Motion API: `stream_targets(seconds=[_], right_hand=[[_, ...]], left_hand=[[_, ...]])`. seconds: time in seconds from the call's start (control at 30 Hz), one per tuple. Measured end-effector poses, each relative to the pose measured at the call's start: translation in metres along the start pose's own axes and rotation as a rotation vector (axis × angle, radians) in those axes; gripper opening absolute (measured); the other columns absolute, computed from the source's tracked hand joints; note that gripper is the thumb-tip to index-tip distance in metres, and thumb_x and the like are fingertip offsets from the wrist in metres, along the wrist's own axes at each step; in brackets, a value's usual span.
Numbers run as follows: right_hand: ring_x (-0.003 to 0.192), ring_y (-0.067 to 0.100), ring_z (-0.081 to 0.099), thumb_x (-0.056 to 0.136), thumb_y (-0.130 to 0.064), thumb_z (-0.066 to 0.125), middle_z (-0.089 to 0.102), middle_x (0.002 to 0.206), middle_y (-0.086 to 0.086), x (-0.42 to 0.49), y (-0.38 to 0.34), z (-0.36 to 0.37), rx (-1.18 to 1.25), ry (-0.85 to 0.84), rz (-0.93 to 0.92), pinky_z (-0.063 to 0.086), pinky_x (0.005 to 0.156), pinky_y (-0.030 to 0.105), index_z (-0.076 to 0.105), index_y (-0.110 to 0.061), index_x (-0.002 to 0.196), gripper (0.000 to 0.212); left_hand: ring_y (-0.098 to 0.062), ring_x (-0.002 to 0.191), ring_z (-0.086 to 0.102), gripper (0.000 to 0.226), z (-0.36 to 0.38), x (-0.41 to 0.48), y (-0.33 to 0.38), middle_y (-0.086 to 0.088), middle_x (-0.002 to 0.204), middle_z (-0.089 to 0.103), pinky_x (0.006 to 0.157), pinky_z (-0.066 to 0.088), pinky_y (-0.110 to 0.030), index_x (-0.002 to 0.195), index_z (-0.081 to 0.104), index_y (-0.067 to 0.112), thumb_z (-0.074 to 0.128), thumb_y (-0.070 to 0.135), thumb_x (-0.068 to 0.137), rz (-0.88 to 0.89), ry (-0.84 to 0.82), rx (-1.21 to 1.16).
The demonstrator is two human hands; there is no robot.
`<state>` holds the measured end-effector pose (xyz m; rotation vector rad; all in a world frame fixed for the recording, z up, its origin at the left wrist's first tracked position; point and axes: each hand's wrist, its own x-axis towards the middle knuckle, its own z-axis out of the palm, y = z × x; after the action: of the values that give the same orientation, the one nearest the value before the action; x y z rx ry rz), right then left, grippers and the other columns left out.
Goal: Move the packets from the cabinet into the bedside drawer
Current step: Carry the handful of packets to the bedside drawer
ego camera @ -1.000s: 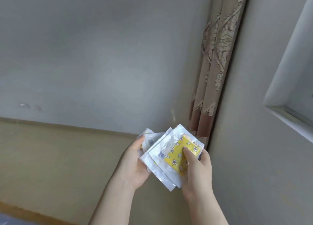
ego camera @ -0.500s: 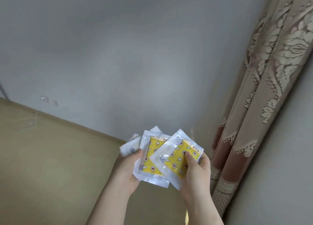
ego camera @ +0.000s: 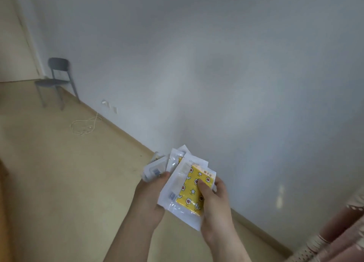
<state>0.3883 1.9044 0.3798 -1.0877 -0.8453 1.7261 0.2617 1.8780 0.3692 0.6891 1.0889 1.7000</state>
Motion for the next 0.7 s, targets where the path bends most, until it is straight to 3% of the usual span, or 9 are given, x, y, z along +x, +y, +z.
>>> stream_targets(seconds=[0.1, 0.17, 0.27, 0.4, 0.47, 0.63, 0.7], right_hand=[[0.073, 0.024, 0.067, 0.091, -0.007, 0.055, 0.070, 0.098, 0.012, 0.050, 0.001, 0.022, -0.027, -0.015, 0.030, 0.054, 0.064, 0.033, 0.058, -0.020, 0.104, 0.019], [0.071, 0.023, 0.066, 0.091, -0.007, 0.056, 0.070, 0.095, 0.011, 0.084, -0.002, 0.038, -0.023, -0.005, 0.050, 0.052, 0.060, 0.031, 0.058, -0.019, 0.106, 0.019], [0.074, 0.024, 0.066, 0.091, -0.007, 0.057, 0.069, 0.091, 0.008, 0.142, -0.020, 0.072, -0.016, 0.033, 0.004, 0.054, 0.065, 0.034, 0.056, -0.019, 0.111, 0.023], [0.074, 0.023, 0.064, 0.091, -0.010, 0.058, 0.066, 0.086, 0.005, 0.215, -0.043, 0.114, -0.043, 0.062, -0.059, 0.053, 0.067, 0.035, 0.050, -0.021, 0.118, 0.030], [0.073, 0.022, 0.063, 0.092, -0.012, 0.057, 0.064, 0.087, 0.003, 0.246, -0.043, 0.133, -0.037, 0.068, -0.041, 0.052, 0.065, 0.034, 0.046, -0.023, 0.119, 0.030], [0.076, 0.025, 0.064, 0.092, -0.010, 0.057, 0.063, 0.091, 0.006, 0.314, -0.037, 0.193, -0.006, -0.014, 0.040, 0.054, 0.065, 0.038, 0.042, -0.024, 0.118, 0.033], [0.076, 0.026, 0.065, 0.091, -0.009, 0.058, 0.065, 0.091, 0.009, 0.346, -0.032, 0.222, -0.003, -0.076, 0.087, 0.054, 0.064, 0.038, 0.045, -0.022, 0.115, 0.030]], left_hand=[[-0.021, 0.083, 0.059, 0.008, -0.010, 0.047, 0.003, -0.009, 0.099, 0.057, 0.071, 0.045, -0.033, 0.092, 0.061, 0.018, 0.060, 0.016, 0.084, -0.029, 0.007, -0.249], [-0.021, 0.093, 0.063, 0.021, -0.023, 0.086, 0.001, -0.003, 0.107, 0.063, 0.071, 0.049, -0.033, 0.110, 0.060, 0.019, 0.050, 0.017, 0.092, -0.009, -0.007, -0.327], [-0.026, 0.090, 0.060, 0.023, -0.030, 0.146, 0.021, -0.003, 0.098, 0.062, 0.063, 0.052, -0.030, 0.116, 0.052, 0.007, 0.044, 0.009, 0.095, 0.045, -0.009, -0.376], [-0.016, 0.080, 0.062, 0.014, -0.036, 0.219, 0.052, -0.002, 0.085, 0.066, 0.068, 0.050, -0.035, 0.096, 0.061, 0.013, 0.048, 0.008, 0.095, -0.028, 0.340, -0.408], [-0.017, 0.083, 0.062, 0.016, -0.047, 0.247, 0.062, -0.005, 0.090, 0.066, 0.072, 0.050, -0.039, 0.104, 0.060, 0.013, 0.047, 0.009, 0.097, -0.016, 0.392, -0.449], [-0.028, 0.098, 0.063, 0.029, -0.089, 0.315, 0.081, -0.016, 0.113, 0.065, 0.056, 0.059, -0.037, 0.124, 0.055, 0.006, 0.042, 0.010, 0.099, 0.017, 0.459, -0.466], [-0.029, 0.097, 0.064, 0.026, -0.103, 0.344, 0.089, -0.017, 0.109, 0.068, 0.057, 0.060, -0.038, 0.119, 0.057, 0.007, 0.042, 0.008, 0.098, 0.048, 0.480, -0.477]])
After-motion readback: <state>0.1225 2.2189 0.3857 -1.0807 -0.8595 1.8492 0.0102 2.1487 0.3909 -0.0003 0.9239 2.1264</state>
